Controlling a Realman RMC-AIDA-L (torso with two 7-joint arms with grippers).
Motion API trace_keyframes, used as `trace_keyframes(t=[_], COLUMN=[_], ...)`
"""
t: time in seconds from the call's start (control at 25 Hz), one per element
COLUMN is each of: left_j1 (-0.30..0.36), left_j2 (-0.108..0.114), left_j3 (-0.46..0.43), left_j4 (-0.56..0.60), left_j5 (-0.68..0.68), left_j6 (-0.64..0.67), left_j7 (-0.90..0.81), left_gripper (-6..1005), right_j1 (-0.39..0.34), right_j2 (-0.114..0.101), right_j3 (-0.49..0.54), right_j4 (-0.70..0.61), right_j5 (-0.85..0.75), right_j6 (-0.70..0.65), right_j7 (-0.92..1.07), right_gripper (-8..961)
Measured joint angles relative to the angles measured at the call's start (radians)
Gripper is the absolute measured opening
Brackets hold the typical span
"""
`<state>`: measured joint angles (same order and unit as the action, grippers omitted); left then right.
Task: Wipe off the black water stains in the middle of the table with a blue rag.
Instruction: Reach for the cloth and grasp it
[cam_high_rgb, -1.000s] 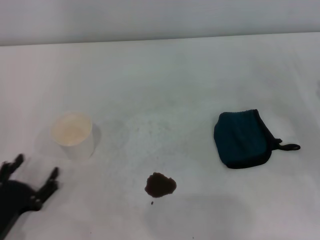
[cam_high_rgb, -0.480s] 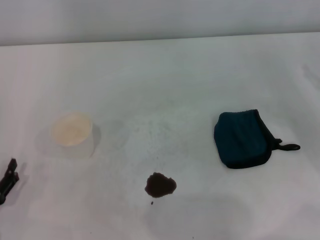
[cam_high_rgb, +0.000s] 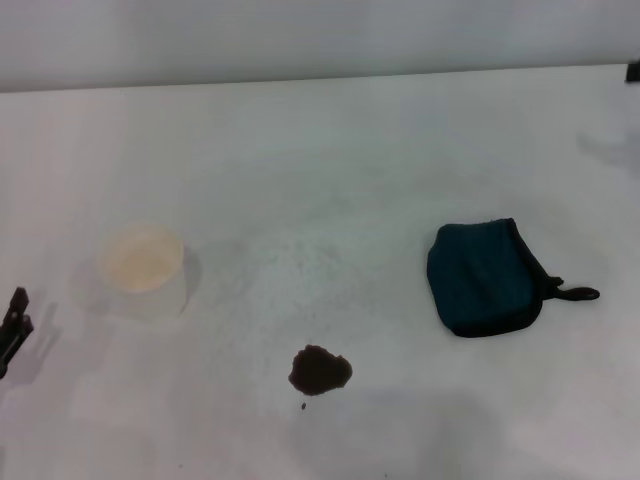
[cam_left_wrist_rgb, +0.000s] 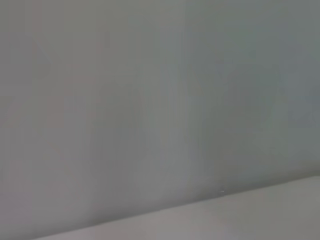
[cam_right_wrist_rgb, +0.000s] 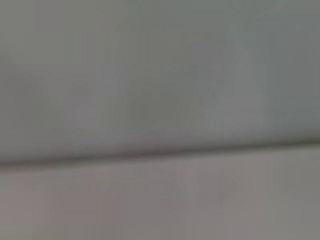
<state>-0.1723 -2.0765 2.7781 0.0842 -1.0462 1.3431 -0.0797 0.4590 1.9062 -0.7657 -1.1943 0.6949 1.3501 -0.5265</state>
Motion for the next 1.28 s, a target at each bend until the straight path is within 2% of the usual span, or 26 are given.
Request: trace_keyframes(t=[0.04, 0.08, 0.12, 0.16, 0.28, 0.36, 0.4, 0.44, 0.52, 0.64, 0.76, 1.08, 1.28], left_j1=[-0.006, -0.013, -0.02, -0.029, -0.051, -0.067, -0.075, -0.085, -0.095, -0.108, -0.12, -0.131, -0.139], left_j2=[0.0, 0.001, 0.001, 0.001, 0.001, 0.001, 0.001, 0.001, 0.003, 0.003, 0.004, 0.004, 0.004], left_j3=[0.0, 0.0, 0.0, 0.0, 0.0, 0.0, 0.0, 0.0, -0.001, -0.002, -0.002, -0.021, -0.024], left_j4=[0.0, -0.002, -0.004, -0.008, -0.012, -0.012, -0.012, -0.012, -0.015, -0.031, -0.035, -0.037, -0.044], left_j5=[0.0, -0.001, -0.003, -0.005, -0.01, -0.015, -0.019, -0.023, -0.03, -0.038, -0.039, -0.039, -0.038], left_j6=[0.002, 0.003, 0.005, 0.006, 0.008, 0.009, 0.009, 0.009, 0.009, 0.009, 0.009, 0.01, 0.01], left_j7=[0.0, 0.0, 0.0, 0.0, -0.001, -0.004, -0.005, -0.005, -0.006, -0.007, -0.008, -0.009, -0.002], left_gripper=[879, 879, 879, 879, 879, 879, 878, 878, 878, 879, 879, 878, 879], right_j1=[0.0, 0.03, 0.082, 0.082, 0.141, 0.158, 0.16, 0.16, 0.161, 0.17, 0.184, 0.22, 0.246], right_j2=[0.0, 0.003, 0.02, 0.02, 0.077, 0.104, 0.11, 0.111, 0.11, 0.11, 0.112, 0.114, 0.111], right_j3=[0.0, -0.003, -0.018, -0.018, -0.086, -0.16, -0.219, -0.268, -0.391, -0.504, -0.579, -0.682, -0.718], right_j4=[0.0, -0.017, -0.044, -0.044, -0.088, -0.107, -0.112, -0.113, -0.111, -0.117, -0.118, -0.02, 0.094], right_j5=[0.0, -0.061, -0.182, -0.182, -0.357, -0.413, -0.417, -0.406, -0.359, -0.302, -0.257, -0.204, -0.206], right_j6=[0.0, 0.062, 0.156, 0.156, 0.25, 0.288, 0.306, 0.31, 0.311, 0.304, 0.293, 0.2, 0.128], right_j7=[0.0, 0.025, 0.059, 0.059, 0.098, 0.13, 0.158, 0.186, 0.264, 0.341, 0.399, 0.442, 0.434], right_gripper=[842, 842, 841, 838, 830, 825, 823, 820, 747, 637, 642, 646, 647])
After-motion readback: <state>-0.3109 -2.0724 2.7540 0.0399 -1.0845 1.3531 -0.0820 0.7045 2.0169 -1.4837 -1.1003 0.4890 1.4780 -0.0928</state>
